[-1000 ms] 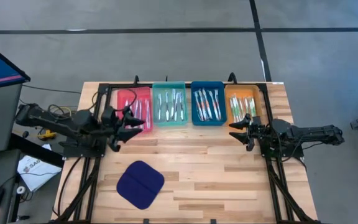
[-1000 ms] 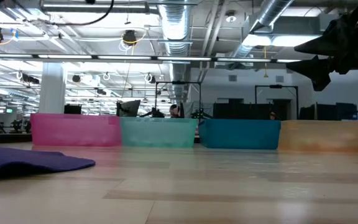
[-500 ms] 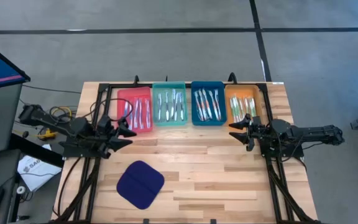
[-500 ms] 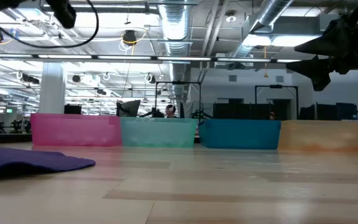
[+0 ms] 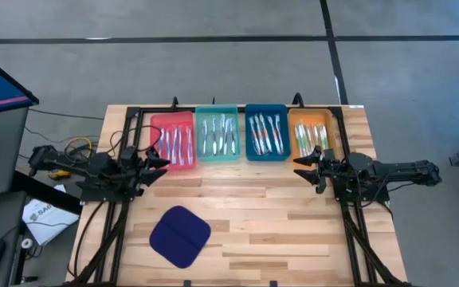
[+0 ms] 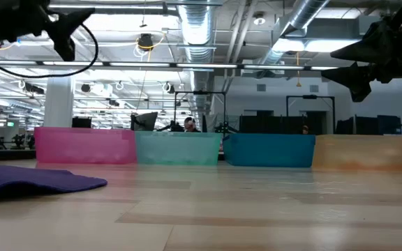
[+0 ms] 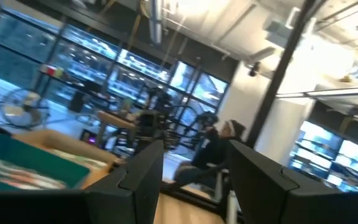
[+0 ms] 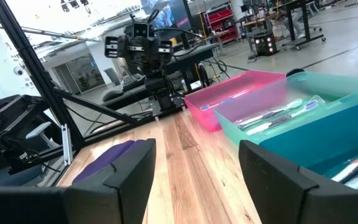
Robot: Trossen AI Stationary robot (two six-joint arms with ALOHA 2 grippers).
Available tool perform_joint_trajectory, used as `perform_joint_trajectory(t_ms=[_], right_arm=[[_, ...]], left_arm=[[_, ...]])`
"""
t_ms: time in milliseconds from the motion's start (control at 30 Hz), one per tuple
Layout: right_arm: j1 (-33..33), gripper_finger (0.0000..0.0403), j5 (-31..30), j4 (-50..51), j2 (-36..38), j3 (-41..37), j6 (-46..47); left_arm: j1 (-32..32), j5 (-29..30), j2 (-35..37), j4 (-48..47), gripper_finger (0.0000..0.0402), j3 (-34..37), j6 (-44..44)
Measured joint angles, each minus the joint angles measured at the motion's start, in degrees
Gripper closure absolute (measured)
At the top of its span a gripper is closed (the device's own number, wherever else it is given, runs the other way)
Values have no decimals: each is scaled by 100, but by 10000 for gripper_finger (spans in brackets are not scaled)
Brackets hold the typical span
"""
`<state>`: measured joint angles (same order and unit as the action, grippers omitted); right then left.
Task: Pick & Place Toothbrushes
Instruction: Return to Home Position
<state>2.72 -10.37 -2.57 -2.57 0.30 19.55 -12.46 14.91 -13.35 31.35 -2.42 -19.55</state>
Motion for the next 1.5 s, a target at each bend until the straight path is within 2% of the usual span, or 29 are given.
perform_joint_trajectory(t_ms=[333, 500, 567, 767, 833, 1333, 1500], right_arm=[[0, 178, 0, 0, 0, -2, 0], [0, 178, 0, 0, 0, -2, 0], [1, 178, 0, 0, 0, -2, 0], [2, 178, 0, 0, 0, -2, -2], [2, 178, 0, 0, 0, -2, 0], [2, 178, 0, 0, 0, -2, 0], [2, 178, 0, 0, 0, -2, 0]], left_arm=[[982, 5, 25, -61, 229, 202, -198], [1397, -21, 25, -465, 229, 202, -166], [1479, 6, 25, -651, 229, 202, 102], [1488, 34, 25, -715, 229, 202, 1774], [1445, 38, 25, -715, 229, 202, 1943], [1438, -202, 24, -1619, 229, 204, 1395], [1436, -630, 22, -2118, 229, 204, 1121]])
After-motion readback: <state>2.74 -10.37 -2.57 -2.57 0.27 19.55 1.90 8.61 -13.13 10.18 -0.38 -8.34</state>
